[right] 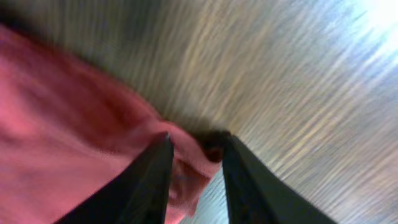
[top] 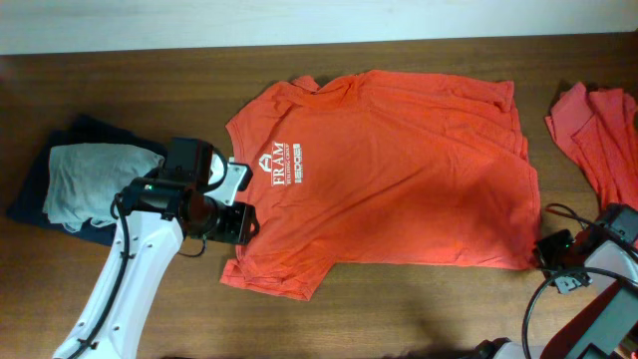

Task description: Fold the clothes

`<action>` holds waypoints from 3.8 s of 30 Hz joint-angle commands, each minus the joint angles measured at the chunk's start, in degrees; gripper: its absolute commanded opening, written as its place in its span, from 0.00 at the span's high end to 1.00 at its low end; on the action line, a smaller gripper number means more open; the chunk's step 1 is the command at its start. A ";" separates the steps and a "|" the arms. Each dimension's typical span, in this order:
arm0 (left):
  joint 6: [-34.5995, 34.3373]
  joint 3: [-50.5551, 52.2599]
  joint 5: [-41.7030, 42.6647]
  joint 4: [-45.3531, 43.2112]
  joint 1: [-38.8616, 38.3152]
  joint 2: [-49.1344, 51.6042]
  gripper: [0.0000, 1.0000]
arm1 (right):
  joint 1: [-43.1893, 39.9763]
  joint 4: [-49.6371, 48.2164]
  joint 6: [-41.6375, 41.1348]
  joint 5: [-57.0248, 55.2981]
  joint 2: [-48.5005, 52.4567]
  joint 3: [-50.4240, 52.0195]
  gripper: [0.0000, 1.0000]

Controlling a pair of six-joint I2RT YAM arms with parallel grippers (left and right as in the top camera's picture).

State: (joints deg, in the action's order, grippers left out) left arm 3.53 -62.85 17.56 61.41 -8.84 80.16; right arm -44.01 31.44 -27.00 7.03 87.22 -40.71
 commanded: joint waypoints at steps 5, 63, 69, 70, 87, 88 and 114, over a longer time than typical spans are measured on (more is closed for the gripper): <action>-4.15 0.31 0.63 6.01 -0.17 0.24 0.49 | -4.02 0.72 1.25 16.48 -8.31 -4.07 0.58; 0.22 -12.70 -21.35 12.11 -37.38 22.21 0.97 | -5.14 10.40 8.81 23.85 -17.75 -4.04 0.37; 0.44 -14.99 -31.98 12.09 -34.91 22.10 0.90 | -5.11 12.68 10.34 23.85 -17.75 -4.04 0.37; 0.44 -14.99 -31.98 11.58 -34.14 22.10 0.89 | -5.09 13.14 10.75 23.85 -17.75 -4.02 0.37; 0.37 -15.02 -29.77 9.09 -25.88 22.08 0.91 | -0.61 10.05 4.22 4.33 -2.73 -1.18 0.31; 0.37 -15.02 -29.77 9.09 -25.88 22.10 0.91 | -0.61 9.75 4.22 4.33 -1.68 -1.18 0.31; 0.42 -16.35 -29.38 11.02 -25.88 22.08 0.91 | -0.61 17.75 3.13 0.55 -13.09 -5.60 0.87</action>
State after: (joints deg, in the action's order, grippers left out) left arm 4.49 -77.34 -12.23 71.61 -34.96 103.04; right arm -44.95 48.25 -23.79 10.39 80.18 -43.79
